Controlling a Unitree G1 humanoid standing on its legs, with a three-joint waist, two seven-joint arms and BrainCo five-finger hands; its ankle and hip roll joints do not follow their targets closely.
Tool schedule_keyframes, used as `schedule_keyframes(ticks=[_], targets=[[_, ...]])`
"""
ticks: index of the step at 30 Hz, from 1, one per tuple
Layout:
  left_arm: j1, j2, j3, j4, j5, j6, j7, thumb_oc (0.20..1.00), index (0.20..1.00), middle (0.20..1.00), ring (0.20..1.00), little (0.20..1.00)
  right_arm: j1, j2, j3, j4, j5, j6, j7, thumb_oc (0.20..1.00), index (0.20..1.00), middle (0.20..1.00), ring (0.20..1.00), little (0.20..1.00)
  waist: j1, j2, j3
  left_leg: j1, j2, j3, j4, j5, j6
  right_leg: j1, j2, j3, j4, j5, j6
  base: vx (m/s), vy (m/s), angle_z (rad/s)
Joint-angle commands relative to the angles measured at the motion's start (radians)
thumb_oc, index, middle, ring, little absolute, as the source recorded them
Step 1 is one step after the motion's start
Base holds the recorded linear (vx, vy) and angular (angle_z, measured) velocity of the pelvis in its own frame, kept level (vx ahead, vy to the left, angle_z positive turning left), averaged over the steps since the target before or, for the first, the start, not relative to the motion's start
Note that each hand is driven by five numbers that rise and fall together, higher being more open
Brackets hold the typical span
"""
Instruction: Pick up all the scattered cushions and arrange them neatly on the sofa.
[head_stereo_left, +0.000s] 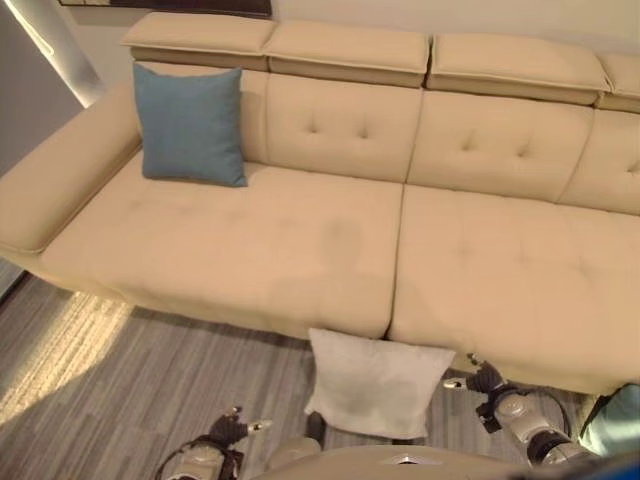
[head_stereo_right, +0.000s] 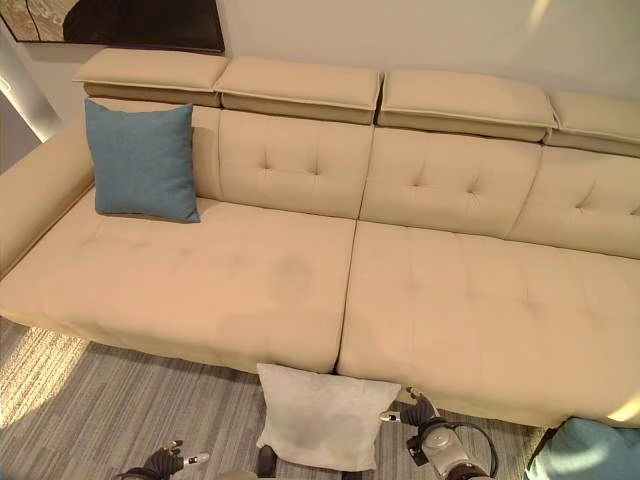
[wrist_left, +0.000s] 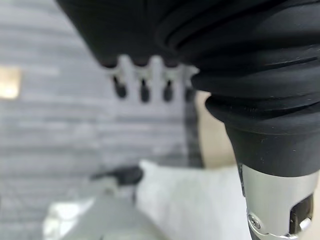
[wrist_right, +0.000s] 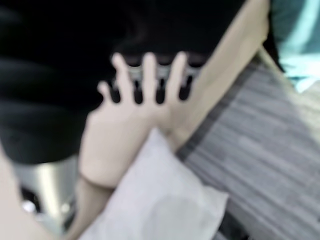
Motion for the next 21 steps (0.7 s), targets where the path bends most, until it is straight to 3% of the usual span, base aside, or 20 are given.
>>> schedule_keyframes(ticks=[1, 5, 9, 15, 21], targets=[[-0.077, 0.035, 0.015, 0.036, -0.001, -0.016, 0.002, 1.000, 1.000, 1.000, 1.000, 1.000, -0.007, -0.011, 0.012, -0.021, -0.004, -0.022, -0.017, 1.000, 1.000, 1.000, 1.000, 1.000, -0.018, -0.066, 0.005, -0.035, -0.056, -0.058, 0.011, -0.033, -0.048, -0.060, -0.050, 0.029, 0.012, 0.015, 0.076, -0.08, -0.065, 0.83], [-0.091, 0.014, -0.008, 0.025, -0.009, -0.015, 0.001, 1.000, 1.000, 1.000, 1.000, 1.000, -0.012, -0.027, 0.002, 0.012, 0.007, -0.020, -0.015, 1.000, 1.000, 1.000, 1.000, 1.000, -0.033, -0.077, 0.022, -0.062, -0.061, -0.043, 0.095, -0.062, -0.038, -0.064, -0.057, 0.004, 0.010, 0.032, 0.073, -0.07, 0.017, 0.56], [-0.083, 0.008, -0.009, 0.027, 0.003, -0.010, -0.006, 1.000, 1.000, 1.000, 1.000, 1.000, -0.003, -0.013, 0.001, 0.040, -0.007, -0.012, -0.010, 1.000, 1.000, 1.000, 1.000, 1.000, -0.035, -0.069, 0.009, -0.035, -0.076, -0.037, 0.058, -0.072, -0.016, -0.072, -0.062, 0.023, 0.019, 0.044, 0.079, 0.02, 0.170, -0.04], [-0.085, 0.030, 0.006, 0.032, 0.005, -0.007, -0.006, 1.000, 1.000, 1.000, 1.000, 1.000, -0.013, 0.019, 0.009, 0.060, -0.014, -0.004, -0.006, 1.000, 1.000, 1.000, 1.000, 1.000, -0.013, -0.062, 0.011, -0.021, -0.098, -0.015, 0.059, -0.089, 0.004, -0.102, -0.104, 0.022, 0.050, 0.065, 0.095, 0.01, 0.123, -0.33], [-0.077, 0.047, 0.029, 0.042, 0.001, -0.007, -0.005, 1.000, 1.000, 1.000, 1.000, 1.000, -0.033, 0.024, 0.021, 0.054, -0.018, -0.004, -0.008, 1.000, 1.000, 1.000, 1.000, 1.000, 0.012, -0.063, 0.015, -0.025, -0.092, 0.004, 0.082, -0.106, 0.014, -0.117, -0.114, 0.003, 0.074, 0.063, 0.097, -0.02, -0.011, -0.21]])
